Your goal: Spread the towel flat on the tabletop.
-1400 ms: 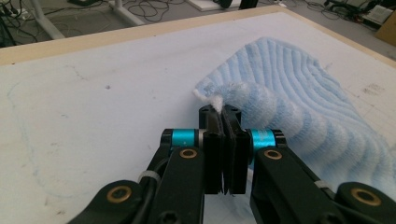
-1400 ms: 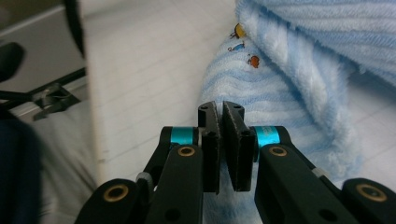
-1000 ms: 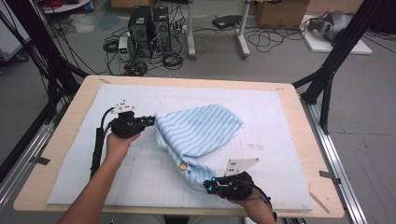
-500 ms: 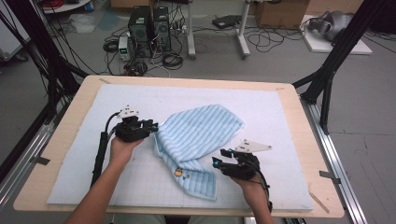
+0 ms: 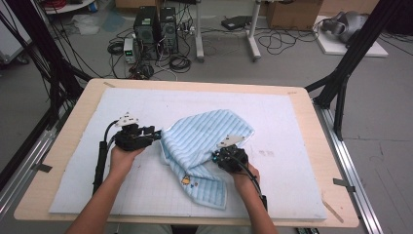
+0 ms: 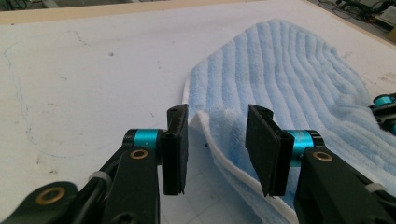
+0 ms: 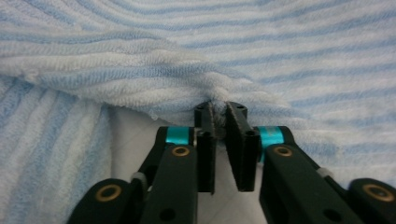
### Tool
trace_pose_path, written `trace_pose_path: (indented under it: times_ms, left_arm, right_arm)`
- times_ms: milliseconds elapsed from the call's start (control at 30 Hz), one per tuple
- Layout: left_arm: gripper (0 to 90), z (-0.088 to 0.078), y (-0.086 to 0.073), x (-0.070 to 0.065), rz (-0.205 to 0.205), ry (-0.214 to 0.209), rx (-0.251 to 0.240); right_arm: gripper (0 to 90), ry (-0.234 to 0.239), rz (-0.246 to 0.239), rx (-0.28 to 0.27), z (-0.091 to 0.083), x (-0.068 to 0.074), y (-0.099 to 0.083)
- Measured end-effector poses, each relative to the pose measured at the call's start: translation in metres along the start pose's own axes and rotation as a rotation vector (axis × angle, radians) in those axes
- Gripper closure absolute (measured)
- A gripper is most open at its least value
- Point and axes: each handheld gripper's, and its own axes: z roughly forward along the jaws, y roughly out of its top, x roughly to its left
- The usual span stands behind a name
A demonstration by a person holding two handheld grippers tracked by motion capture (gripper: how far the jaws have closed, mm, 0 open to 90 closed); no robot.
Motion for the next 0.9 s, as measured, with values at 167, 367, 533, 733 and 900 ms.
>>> trace_pose_path:
  times_ms: [167,367,533,733,900]
  left_arm:
    - [58.6,-0.001,0.0,-0.003,0.003,-0.008,-0.004]
    - [57.1,-0.001,0.0,-0.007,0.003,-0.014,-0.003]
    - [56.6,0.0,-0.004,-0.007,-0.005,-0.019,-0.006]
    - [55.3,-0.002,-0.009,-0.009,-0.011,-0.032,0.004]
    - [52.6,0.001,-0.01,-0.013,-0.016,-0.052,0.01]
  right_arm:
    - [84.4,-0.045,0.031,-0.046,-0.008,-0.018,0.012]
    - [84.2,-0.148,0.061,-0.044,-0.009,-0.045,0.033]
    - [84.2,-0.197,0.083,-0.044,-0.005,-0.061,0.044]
    - [84.2,-0.293,0.132,-0.009,0.006,-0.083,0.047]
    - [83.3,-0.383,0.147,0.025,0.012,-0.089,0.044]
